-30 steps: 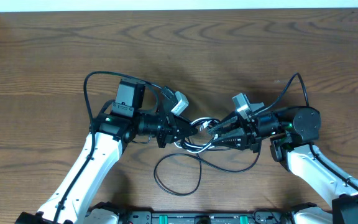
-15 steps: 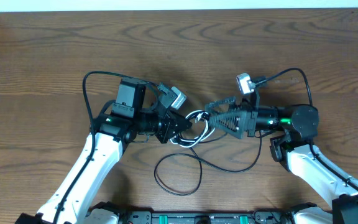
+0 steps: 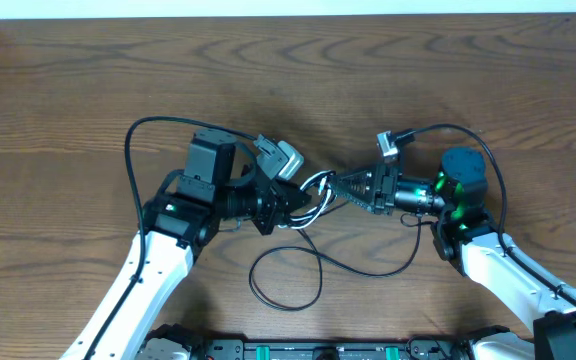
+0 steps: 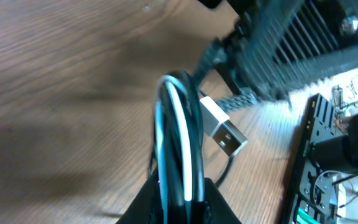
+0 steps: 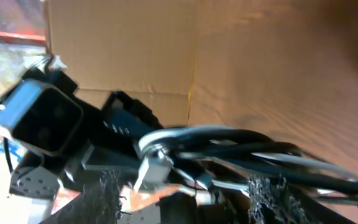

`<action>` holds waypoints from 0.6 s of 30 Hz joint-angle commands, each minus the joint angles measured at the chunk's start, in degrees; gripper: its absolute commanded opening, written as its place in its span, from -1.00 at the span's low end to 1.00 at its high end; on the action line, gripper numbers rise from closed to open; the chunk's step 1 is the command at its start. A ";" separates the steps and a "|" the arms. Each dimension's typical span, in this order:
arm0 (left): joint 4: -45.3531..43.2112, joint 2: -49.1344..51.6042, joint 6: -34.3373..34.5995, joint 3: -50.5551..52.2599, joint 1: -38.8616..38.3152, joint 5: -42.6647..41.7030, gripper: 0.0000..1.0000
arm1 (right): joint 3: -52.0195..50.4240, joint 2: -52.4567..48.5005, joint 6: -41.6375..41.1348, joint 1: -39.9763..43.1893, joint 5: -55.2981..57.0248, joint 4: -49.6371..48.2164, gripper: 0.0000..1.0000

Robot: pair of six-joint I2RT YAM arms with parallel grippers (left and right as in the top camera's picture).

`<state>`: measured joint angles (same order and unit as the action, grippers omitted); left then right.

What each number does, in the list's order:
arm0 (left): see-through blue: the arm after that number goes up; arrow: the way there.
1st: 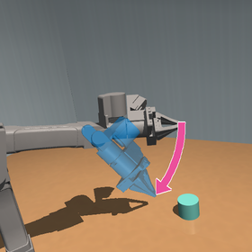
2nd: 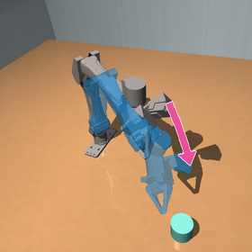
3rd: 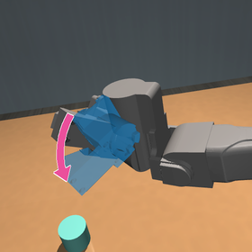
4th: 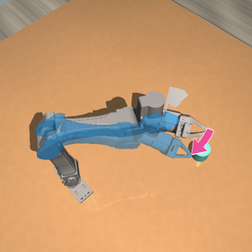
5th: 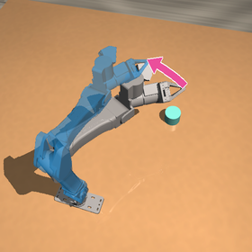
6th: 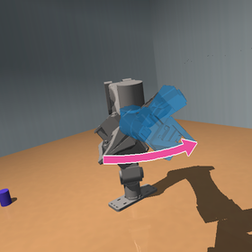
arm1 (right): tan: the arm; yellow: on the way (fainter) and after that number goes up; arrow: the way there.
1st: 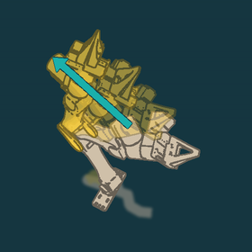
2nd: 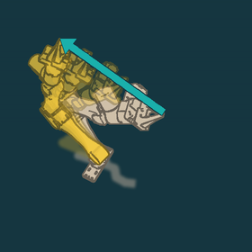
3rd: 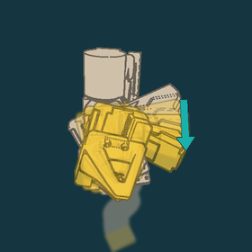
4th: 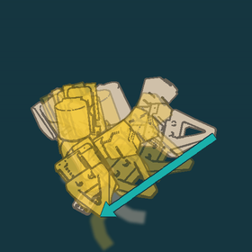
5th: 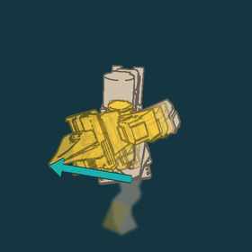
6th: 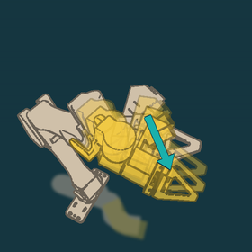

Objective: Untangle cables

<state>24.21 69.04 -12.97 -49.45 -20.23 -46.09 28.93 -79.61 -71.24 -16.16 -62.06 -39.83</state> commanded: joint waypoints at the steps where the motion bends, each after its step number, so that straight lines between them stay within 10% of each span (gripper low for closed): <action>1: 0.07 -0.94 -1.55 -1.25 -1.84 0.26 -0.83 | 0.28 0.22 -2.54 -0.39 2.43 -2.95 0.24; 18: 1.84 -0.94 -1.53 -1.25 -5.14 12.72 -0.85 | 0.28 0.22 -15.34 -0.44 0.37 -10.75 0.18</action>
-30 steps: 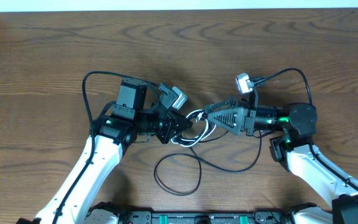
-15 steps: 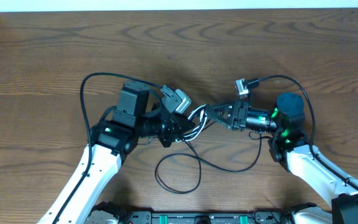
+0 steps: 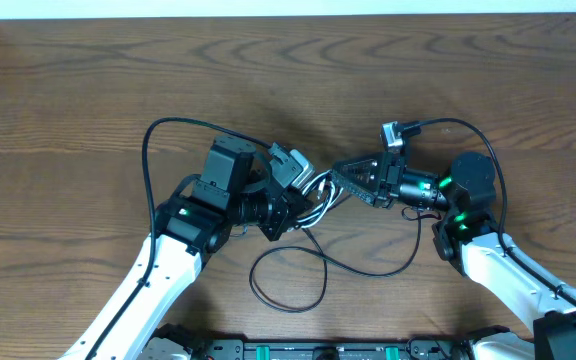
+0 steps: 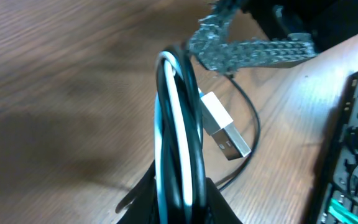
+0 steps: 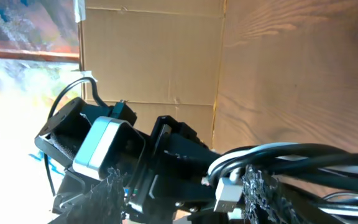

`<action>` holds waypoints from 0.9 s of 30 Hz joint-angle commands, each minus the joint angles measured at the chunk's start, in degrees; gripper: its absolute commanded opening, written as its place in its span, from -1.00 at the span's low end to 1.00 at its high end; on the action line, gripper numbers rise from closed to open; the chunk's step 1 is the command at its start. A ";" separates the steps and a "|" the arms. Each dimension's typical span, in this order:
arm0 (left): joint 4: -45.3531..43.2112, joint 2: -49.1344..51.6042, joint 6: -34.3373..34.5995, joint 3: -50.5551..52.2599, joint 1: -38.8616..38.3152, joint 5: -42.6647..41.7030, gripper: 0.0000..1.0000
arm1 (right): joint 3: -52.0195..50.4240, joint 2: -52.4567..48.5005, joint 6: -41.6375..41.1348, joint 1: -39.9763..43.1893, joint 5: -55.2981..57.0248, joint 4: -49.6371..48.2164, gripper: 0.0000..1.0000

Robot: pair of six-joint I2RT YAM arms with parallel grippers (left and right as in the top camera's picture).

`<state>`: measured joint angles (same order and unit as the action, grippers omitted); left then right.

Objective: Untangle cables

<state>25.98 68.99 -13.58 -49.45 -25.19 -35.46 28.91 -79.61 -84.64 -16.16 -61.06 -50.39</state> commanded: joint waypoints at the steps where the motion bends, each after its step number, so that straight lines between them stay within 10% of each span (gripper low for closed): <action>1: 0.00 -0.90 -0.94 -1.25 -0.20 2.10 -0.85 | 0.31 0.22 -2.01 -0.44 -0.63 -0.20 0.18; 27: -2.54 -0.92 -0.74 -1.25 -8.90 2.10 -0.85 | 0.31 0.20 -11.56 -3.63 11.43 -4.57 0.26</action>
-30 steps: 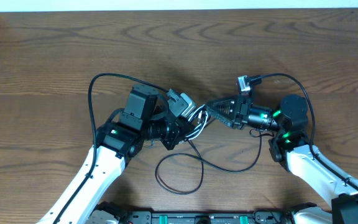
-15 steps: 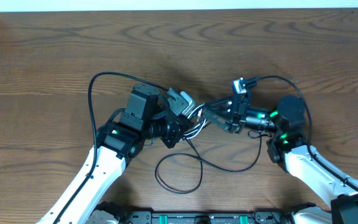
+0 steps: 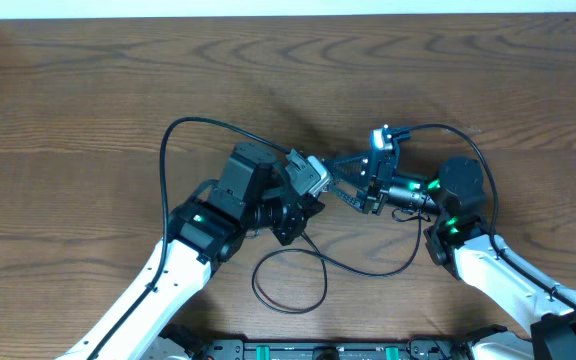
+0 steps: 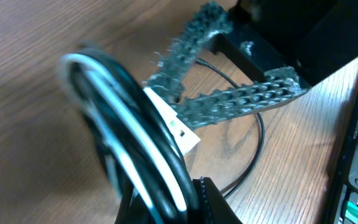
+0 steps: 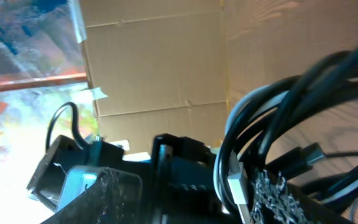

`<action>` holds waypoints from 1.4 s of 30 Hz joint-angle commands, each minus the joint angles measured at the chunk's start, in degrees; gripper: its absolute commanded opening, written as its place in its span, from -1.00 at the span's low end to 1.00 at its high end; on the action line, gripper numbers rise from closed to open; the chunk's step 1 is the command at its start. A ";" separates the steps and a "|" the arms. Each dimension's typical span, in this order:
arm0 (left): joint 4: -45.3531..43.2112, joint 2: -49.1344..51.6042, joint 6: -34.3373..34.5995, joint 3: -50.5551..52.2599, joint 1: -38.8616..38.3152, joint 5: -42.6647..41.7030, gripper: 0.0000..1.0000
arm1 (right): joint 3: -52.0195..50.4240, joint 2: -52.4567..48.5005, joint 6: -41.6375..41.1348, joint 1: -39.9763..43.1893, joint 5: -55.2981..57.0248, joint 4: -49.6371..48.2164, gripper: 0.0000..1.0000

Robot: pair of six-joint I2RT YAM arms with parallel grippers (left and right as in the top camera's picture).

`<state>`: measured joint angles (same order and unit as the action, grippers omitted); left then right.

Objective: Untangle cables

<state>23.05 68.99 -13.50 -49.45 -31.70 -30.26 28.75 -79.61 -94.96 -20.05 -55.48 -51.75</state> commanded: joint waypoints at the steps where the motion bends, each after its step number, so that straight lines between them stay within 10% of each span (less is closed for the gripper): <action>1: 0.39 -0.92 -0.81 -1.25 -2.73 -3.10 -0.85 | 0.46 0.20 -1.22 0.24 6.38 -4.46 0.25; 11: 0.44 -1.27 -0.83 -1.25 -4.02 -3.15 -0.85 | 0.46 0.20 -1.18 2.21 8.68 -6.25 0.29; 23: 1.25 -4.37 -6.43 -1.25 -4.00 -3.02 -0.85 | 0.46 0.20 21.64 1.31 2.05 6.38 -0.02; 30: 0.87 -4.37 -3.93 -1.25 -4.00 13.00 -0.85 | 0.46 0.20 29.14 -1.03 -3.87 9.73 -0.57; 42: -3.74 -2.38 14.43 -1.25 -3.96 37.09 -0.85 | 0.46 0.22 39.39 -6.40 -5.75 26.51 -0.81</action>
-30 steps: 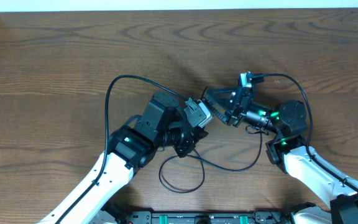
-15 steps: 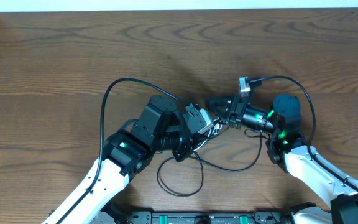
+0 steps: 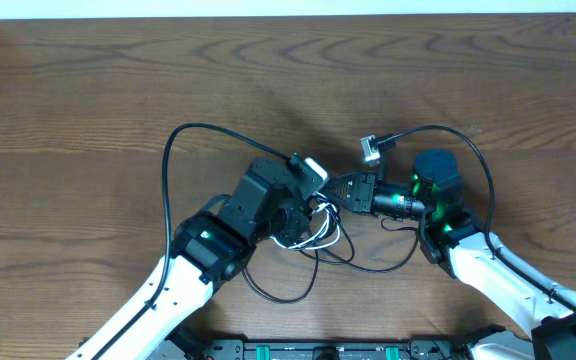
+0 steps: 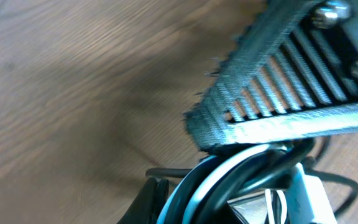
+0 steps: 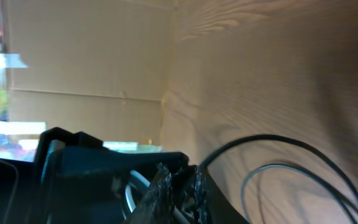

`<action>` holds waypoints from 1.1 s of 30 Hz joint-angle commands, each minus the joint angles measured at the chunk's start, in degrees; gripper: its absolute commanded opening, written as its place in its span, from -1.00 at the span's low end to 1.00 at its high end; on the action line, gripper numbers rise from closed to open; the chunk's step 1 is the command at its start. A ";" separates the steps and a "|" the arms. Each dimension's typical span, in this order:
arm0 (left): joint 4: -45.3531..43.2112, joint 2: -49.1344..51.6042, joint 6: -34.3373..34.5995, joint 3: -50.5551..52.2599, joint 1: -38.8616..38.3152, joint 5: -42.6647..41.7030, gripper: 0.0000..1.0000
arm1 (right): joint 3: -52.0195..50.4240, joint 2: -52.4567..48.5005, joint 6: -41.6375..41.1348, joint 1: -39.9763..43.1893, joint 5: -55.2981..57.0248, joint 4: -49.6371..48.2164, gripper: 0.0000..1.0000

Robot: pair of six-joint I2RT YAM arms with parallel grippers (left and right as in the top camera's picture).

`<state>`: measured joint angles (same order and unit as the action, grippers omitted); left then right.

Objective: Untangle cables

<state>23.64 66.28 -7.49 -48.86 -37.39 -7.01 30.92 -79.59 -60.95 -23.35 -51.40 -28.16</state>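
A bundle of black and white cables [image 3: 318,228] hangs mid-table, and black loops trail from it onto the wood [image 3: 286,290]. My left gripper [image 3: 306,214] is shut on the bundle; in the left wrist view the strands [image 4: 229,180] fill its jaws [image 4: 197,200], with a white plug [image 4: 309,193] at the lower right. My right gripper [image 3: 334,194] points left into the same bundle. Its ridged fingers [image 5: 194,186] stand almost together at the bundle, a white strand [image 5: 132,193] beside them. One right finger [image 4: 272,81] crosses the left wrist view.
The wooden table [image 3: 88,100] carries both arms. Each arm's own camera lead arches over it, left [image 3: 173,150] and right [image 3: 468,150]. A cardboard box stands at the far left edge. A black rail [image 3: 318,352] runs along the front edge.
My right gripper was wide open around the white plug beside the bundle; now its fingers are closed at the bundle. The left gripper sits lower and more to the right, and the trailing loops have shifted.
At first both grippers met at the bundle, the left one shut on it. Then the right gripper's fingers stood a little apart by the plug, then wide open around it as the left arm came closer. Now both are closed at the bundle.
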 commanded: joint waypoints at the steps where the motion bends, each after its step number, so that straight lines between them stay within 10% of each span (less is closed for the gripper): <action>1: -4.61 0.72 10.36 -1.84 1.84 15.65 -0.85 | -1.70 0.17 5.53 -3.10 -9.84 3.82 -0.81; 18: -9.81 7.13 22.67 -1.84 4.26 17.86 -0.73 | -1.70 0.20 8.41 -3.74 -15.41 0.15 -0.59; 22: -9.86 9.29 25.07 -1.84 4.26 14.86 -0.76 | -1.73 0.20 9.27 -3.58 -13.55 -2.01 -0.18; 28: -9.49 10.86 47.43 -1.84 4.26 9.09 -0.82 | -1.73 0.20 9.33 -3.32 -6.91 6.01 0.60; 30: -9.44 11.17 52.52 -1.84 4.26 7.10 -0.34 | -1.73 0.20 9.33 -3.30 -1.88 13.25 0.98; 32: -9.16 11.19 52.19 -1.84 4.26 7.32 0.67 | -1.73 0.20 9.40 -3.30 4.33 21.07 0.98; 33: -8.70 11.19 50.80 -1.84 4.26 7.91 0.85 | -1.73 0.20 9.64 -3.30 6.95 23.87 0.99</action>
<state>14.59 77.19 37.74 -48.77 -33.15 2.68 29.32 -79.48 -52.07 -26.48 -53.84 -7.29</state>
